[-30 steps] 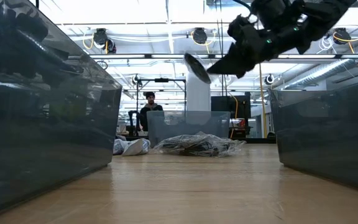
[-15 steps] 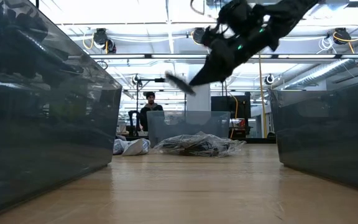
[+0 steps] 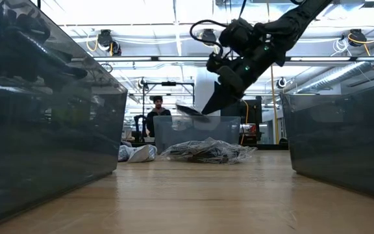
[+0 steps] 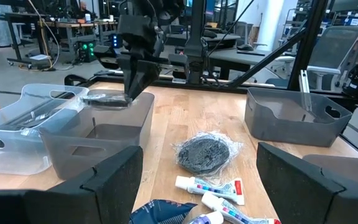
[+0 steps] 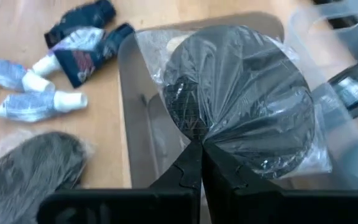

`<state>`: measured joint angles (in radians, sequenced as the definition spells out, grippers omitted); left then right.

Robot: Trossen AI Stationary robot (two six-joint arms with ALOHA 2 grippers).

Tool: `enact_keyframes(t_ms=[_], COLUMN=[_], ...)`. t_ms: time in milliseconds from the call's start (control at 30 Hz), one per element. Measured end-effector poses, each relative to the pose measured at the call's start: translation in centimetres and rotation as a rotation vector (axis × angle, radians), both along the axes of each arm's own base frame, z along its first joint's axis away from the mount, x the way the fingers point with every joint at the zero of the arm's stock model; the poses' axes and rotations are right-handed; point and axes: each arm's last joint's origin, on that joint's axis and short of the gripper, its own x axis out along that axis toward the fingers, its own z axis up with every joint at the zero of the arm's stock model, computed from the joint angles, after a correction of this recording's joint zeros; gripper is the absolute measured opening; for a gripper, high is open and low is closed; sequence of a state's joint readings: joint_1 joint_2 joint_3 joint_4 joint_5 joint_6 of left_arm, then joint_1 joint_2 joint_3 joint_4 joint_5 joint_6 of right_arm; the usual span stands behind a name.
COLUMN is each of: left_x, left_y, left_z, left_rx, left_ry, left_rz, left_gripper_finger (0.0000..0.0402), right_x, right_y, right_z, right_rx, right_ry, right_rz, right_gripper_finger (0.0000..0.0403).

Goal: Pick & Place Travel size toiletries
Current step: Put the right black hairbrush into the top black bin

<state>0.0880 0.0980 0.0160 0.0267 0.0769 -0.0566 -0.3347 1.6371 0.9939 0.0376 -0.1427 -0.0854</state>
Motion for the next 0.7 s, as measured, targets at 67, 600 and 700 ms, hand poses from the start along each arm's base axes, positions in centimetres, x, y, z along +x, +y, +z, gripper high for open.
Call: enact_keyframes(t_ms=[67, 600, 700], left_x=[0.0, 0.0, 0.0], left_y=[0.0, 0.0, 0.0], left_z=[0.01, 0.0, 0.01], left_rx=[0.0, 0.0, 0.0], left_ry=[-0.001, 0.0, -0.001], left_rz=[0.0, 0.0, 0.0], left_gripper_finger=[0.0306, 0.0306, 0.0306], right_x=[-0.06, -0.52, -0.48], right_y=[0.02, 0.42, 0.4], right_z=[-0.06, -0.98, -0.94], right_rx=[0.003, 0.024, 0.022], right_ry=[0.01, 0.04, 0.035], right_rz=[-0.002, -0.012, -0.013], right_gripper_finger=[0.0, 0.0, 0.0])
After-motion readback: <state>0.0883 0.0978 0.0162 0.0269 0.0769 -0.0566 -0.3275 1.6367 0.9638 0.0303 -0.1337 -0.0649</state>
